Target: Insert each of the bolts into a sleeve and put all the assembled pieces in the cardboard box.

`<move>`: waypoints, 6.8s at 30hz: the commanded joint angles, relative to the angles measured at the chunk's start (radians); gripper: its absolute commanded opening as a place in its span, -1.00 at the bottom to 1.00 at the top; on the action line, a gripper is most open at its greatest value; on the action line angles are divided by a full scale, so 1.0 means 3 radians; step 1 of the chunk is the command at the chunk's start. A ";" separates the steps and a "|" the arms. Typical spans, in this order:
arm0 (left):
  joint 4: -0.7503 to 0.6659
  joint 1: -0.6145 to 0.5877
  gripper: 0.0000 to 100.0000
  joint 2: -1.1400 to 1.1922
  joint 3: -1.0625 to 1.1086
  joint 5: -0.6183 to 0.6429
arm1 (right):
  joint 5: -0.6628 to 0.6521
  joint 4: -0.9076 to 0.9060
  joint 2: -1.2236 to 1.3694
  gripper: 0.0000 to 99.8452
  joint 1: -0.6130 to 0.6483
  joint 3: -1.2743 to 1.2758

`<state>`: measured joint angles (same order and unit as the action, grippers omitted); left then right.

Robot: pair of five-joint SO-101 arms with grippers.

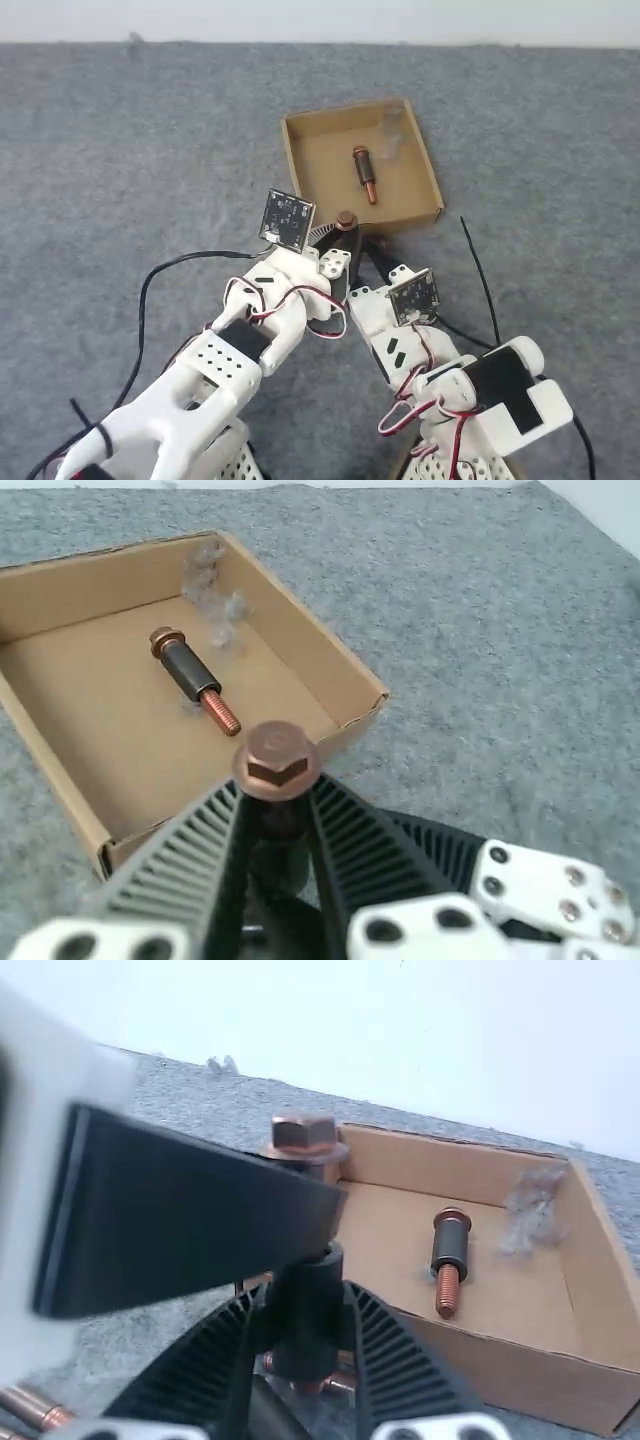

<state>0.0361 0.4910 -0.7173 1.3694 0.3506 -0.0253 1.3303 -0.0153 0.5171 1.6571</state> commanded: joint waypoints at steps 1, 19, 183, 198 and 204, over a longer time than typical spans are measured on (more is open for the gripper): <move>-0.0072 0.0000 -0.97 -0.0107 -0.0033 0.0005 | -0.0061 0.0033 -0.0049 -0.95 -0.0120 -0.0005; 0.0046 0.0000 -0.63 -0.0138 -0.0038 0.0245 | -0.0061 0.0033 -0.0049 -0.95 -0.0125 -0.0010; 0.0685 -0.1846 -0.63 -0.0788 0.0545 0.0389 | -0.0527 -0.6554 -0.2764 -0.76 0.0621 -0.1586; 0.0685 -0.1846 -0.63 -0.0783 0.0545 0.0389 | -0.0951 -0.6529 -0.1982 -0.83 0.0616 -0.1821; 0.0685 -0.1846 -0.63 -0.0783 0.0545 0.0389 | -0.0956 -0.6529 -0.1511 -0.82 0.0616 -0.2148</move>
<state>0.2693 -0.0614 -0.9214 1.5382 0.4611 -0.2954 -0.6460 -0.5017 0.6997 1.1017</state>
